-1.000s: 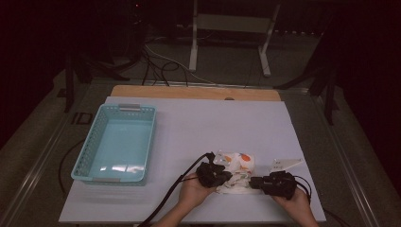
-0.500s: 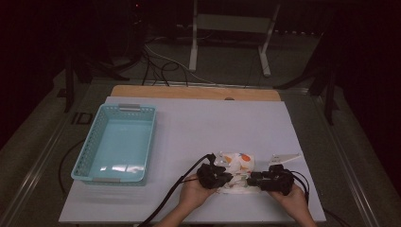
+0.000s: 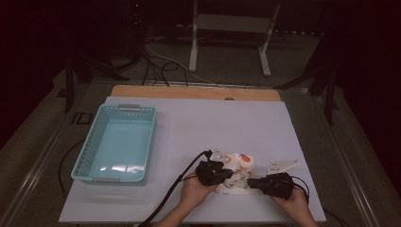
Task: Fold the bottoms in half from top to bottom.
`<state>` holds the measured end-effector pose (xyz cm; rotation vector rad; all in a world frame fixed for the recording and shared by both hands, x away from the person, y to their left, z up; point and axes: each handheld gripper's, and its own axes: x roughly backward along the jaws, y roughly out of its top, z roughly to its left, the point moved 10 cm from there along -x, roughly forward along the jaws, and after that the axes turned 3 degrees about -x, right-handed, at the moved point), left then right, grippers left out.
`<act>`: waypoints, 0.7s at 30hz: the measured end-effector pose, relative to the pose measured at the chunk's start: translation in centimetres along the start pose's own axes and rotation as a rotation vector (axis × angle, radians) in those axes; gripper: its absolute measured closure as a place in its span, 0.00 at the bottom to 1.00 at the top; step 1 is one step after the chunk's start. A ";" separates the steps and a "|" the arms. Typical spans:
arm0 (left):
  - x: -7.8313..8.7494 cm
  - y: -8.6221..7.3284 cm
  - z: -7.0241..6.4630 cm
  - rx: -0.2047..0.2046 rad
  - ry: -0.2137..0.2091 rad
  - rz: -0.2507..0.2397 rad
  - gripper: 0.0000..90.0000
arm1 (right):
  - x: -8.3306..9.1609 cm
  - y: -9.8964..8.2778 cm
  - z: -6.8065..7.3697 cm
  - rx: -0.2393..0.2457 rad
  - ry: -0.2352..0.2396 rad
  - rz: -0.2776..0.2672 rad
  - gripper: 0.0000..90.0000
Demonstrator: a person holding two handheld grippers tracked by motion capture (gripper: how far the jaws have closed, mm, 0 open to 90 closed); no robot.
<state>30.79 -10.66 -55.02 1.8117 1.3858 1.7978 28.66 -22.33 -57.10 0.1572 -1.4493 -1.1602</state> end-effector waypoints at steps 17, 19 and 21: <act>-1.6 -2.4 -1.8 -0.096 -0.004 0.095 0.97 | 1.7 3.3 -0.2 -0.040 0.059 -0.133 0.79; -1.7 -2.5 -1.9 -0.097 -0.004 0.093 0.97 | 1.1 3.5 -0.6 -0.044 0.038 -0.128 0.79; -1.7 -2.5 -1.9 -0.098 -0.004 0.090 0.97 | 0.3 3.2 -1.0 -0.048 0.018 -0.093 0.78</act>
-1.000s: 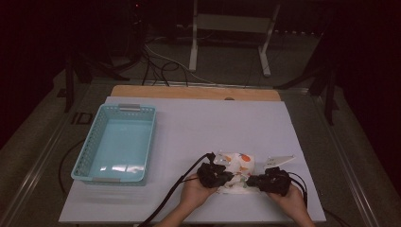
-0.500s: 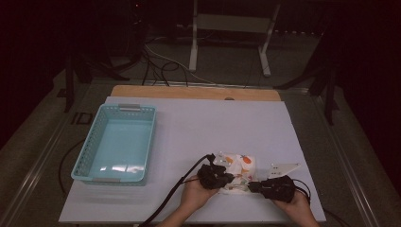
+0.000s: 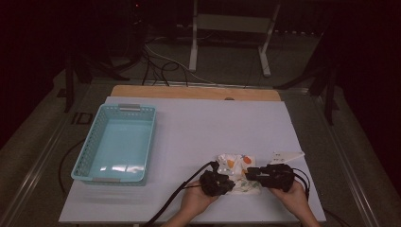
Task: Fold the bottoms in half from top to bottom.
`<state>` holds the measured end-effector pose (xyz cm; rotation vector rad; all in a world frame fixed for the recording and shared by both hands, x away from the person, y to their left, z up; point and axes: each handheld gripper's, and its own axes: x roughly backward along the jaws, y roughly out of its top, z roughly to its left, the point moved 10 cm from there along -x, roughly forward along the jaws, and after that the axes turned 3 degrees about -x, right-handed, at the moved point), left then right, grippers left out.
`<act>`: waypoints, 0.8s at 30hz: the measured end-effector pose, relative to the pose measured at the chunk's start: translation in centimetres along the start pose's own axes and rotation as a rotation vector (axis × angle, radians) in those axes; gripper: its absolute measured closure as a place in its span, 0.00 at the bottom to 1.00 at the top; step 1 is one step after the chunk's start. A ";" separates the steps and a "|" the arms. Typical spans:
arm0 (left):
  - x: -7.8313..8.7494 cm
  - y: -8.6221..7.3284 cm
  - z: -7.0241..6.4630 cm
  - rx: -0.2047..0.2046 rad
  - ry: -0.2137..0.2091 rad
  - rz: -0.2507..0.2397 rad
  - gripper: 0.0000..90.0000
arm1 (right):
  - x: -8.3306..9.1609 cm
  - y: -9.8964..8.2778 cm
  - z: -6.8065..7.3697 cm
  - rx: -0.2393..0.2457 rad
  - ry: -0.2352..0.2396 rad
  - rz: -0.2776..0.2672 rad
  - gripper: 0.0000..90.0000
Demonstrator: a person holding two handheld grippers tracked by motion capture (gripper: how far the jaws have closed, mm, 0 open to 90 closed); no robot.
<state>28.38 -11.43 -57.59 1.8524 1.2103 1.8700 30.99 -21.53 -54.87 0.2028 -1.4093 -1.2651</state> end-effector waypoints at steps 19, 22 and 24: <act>0.2 1.2 4.5 0.105 0.122 -0.047 0.79 | -1.8 -2.8 1.5 0.048 -0.026 0.126 0.71; -0.8 0.2 4.5 0.080 0.129 0.002 0.78 | -1.8 -3.0 1.6 0.039 -0.024 0.112 0.71; -0.9 0.2 4.3 0.081 0.129 -0.014 0.77 | -1.6 -3.2 1.5 0.018 -0.016 0.098 0.70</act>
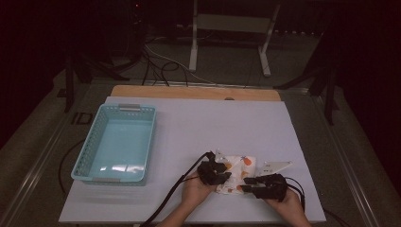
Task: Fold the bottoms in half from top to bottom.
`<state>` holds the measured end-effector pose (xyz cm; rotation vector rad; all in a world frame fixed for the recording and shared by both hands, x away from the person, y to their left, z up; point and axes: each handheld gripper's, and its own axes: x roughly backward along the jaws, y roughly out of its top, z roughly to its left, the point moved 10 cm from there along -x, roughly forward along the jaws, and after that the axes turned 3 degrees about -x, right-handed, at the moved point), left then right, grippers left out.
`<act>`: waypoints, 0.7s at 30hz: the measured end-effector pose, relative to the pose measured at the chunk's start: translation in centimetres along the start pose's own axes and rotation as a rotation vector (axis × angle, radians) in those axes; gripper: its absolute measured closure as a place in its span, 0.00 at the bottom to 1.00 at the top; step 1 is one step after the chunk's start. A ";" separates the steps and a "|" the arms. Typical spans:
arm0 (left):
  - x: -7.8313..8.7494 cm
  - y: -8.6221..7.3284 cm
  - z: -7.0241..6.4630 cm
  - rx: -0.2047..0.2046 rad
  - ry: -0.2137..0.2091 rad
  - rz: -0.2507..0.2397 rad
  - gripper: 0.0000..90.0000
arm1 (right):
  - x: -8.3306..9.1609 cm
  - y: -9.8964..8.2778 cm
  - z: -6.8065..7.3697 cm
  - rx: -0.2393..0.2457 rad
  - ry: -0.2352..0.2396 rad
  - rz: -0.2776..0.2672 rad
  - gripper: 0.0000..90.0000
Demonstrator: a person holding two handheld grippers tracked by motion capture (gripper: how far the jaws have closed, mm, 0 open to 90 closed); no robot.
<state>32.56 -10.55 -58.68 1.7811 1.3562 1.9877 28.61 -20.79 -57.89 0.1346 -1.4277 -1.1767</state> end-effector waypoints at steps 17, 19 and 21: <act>3.8 1.6 1.0 0.051 -0.022 -0.127 0.61 | 2.7 1.1 -2.5 -0.059 -0.101 -0.125 0.39; 4.1 1.7 1.3 0.062 -0.018 -0.134 0.58 | 2.9 1.1 -2.7 -0.063 -0.108 -0.130 0.38; 4.4 1.7 1.7 0.071 -0.008 -0.137 0.55 | 3.1 1.1 -3.0 -0.067 -0.119 -0.132 0.37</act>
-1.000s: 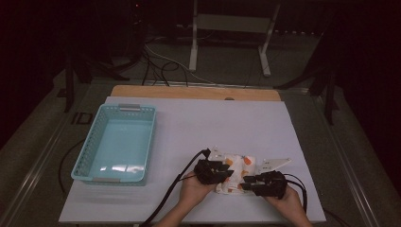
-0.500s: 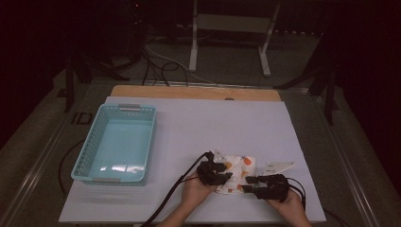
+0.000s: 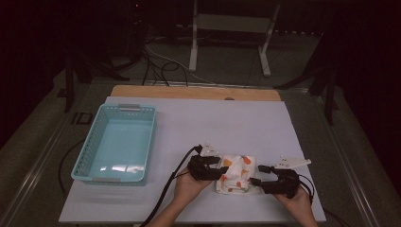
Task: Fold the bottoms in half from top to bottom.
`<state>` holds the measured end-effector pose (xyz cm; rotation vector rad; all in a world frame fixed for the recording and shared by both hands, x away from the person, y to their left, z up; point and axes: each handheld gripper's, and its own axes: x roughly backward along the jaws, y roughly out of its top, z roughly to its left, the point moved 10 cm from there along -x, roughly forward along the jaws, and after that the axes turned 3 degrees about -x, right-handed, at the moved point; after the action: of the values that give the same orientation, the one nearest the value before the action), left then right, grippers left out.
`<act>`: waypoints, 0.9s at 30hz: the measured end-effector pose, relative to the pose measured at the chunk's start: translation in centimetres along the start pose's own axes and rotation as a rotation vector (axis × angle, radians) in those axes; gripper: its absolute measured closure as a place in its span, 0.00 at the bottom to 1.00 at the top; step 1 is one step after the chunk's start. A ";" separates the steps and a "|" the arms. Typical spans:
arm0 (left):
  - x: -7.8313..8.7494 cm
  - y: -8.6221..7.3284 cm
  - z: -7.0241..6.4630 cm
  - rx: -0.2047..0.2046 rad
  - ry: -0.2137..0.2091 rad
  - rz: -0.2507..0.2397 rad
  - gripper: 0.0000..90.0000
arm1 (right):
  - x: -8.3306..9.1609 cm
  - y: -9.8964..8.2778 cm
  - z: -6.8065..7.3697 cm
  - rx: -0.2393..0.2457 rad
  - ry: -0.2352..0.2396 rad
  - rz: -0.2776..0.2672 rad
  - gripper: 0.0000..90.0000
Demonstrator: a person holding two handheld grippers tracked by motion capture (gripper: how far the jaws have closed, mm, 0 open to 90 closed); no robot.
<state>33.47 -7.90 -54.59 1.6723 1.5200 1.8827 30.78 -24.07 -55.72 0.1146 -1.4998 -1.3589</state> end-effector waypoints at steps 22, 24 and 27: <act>1.1 -0.9 1.5 0.047 0.035 0.022 0.44 | -0.8 0.0 -0.1 -0.002 -0.009 0.013 0.36; 1.0 -1.1 1.5 0.058 0.034 0.029 0.44 | -1.0 0.1 -0.1 -0.007 -0.012 0.017 0.38; 0.7 -1.5 1.6 0.075 0.035 0.038 0.45 | -1.7 0.6 0.0 -0.010 -0.009 0.014 0.40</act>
<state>33.89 -5.89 -55.58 1.7200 1.6018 1.9063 31.83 -22.73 -56.33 0.0916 -1.4986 -1.3575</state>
